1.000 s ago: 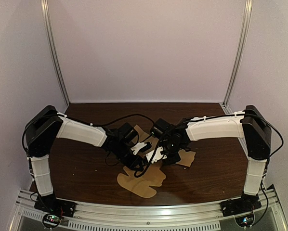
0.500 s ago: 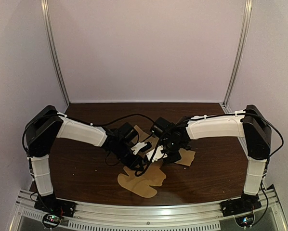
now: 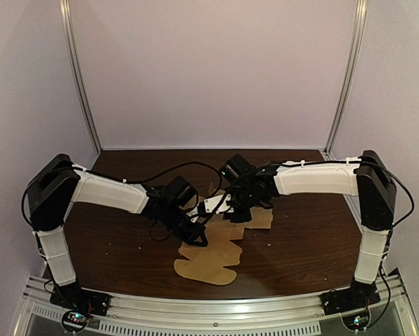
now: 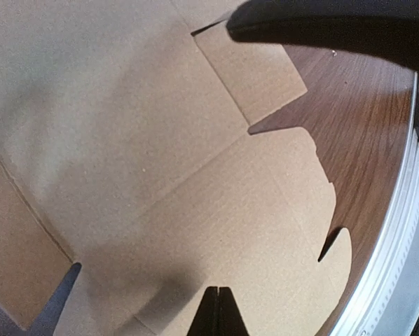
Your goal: Fold the paper box
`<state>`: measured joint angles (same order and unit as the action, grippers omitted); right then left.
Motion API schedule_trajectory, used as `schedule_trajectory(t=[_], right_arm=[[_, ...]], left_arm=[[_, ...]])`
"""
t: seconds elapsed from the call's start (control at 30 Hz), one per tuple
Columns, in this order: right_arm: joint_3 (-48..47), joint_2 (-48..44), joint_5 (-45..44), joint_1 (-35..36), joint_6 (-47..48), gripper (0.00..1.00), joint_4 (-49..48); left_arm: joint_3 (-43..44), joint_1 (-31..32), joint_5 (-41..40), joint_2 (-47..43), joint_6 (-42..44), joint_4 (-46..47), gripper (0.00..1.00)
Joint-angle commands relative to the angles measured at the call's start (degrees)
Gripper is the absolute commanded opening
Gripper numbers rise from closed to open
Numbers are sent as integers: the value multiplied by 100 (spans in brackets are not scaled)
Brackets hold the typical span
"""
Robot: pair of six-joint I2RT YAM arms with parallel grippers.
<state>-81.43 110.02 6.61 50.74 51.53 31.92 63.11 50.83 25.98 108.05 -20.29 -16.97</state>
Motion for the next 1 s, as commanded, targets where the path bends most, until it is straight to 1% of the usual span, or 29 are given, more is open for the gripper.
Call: schedule_trajectory(t=[0.0, 0.17, 0.27, 0.3, 0.37, 0.43, 0.53, 0.57, 0.6, 0.67, 0.73, 0.83, 0.97], right_arm=[[75, -96, 43, -5, -109, 24, -111], [134, -354, 90, -58, -227, 25, 10], [223, -654, 115, -134, -446, 28, 248], [264, -749, 143, -175, -573, 30, 327], [374, -930, 244, -275, -940, 35, 439], [533, -1119, 335, -395, -1619, 41, 476], [615, -1283, 872, -635, -2647, 44, 780], [628, -1276, 1086, -722, -3008, 45, 901], [628, -1236, 1366, -813, -3326, 46, 1048], [628, -1089, 2016, -981, -3862, 46, 1347], [633, -902, 2467, -1111, -4217, 47, 1542], [584, -631, 2823, -1255, -4488, 48, 1660], [478, -243, 2977, -1277, -4739, 49, 1769]], left_arm=[[26, 32, -238, -378, -234, 232, 0], [-48, 32, -621, -721, -454, 145, 0], [-3, 28, -1006, -962, -594, 3, 0], [32, 20, -1220, -1045, -657, -81, 2], [44, -4, -1546, -1233, -787, -122, 13], [58, -56, -1912, -1393, -965, -217, 25], [149, -147, -2449, -1444, -1151, -482, 41], [202, -175, -2709, -1367, -1205, -621, 45], [250, -209, -2859, -1313, -1247, -711, 47], [343, -277, -2868, -1091, -1269, -784, 49], [428, -322, -2842, -896, -1285, -814, 51], [436, -335, -2800, -742, -1345, -699, 52], [390, -332, -2677, -642, -1458, -596, 54]])
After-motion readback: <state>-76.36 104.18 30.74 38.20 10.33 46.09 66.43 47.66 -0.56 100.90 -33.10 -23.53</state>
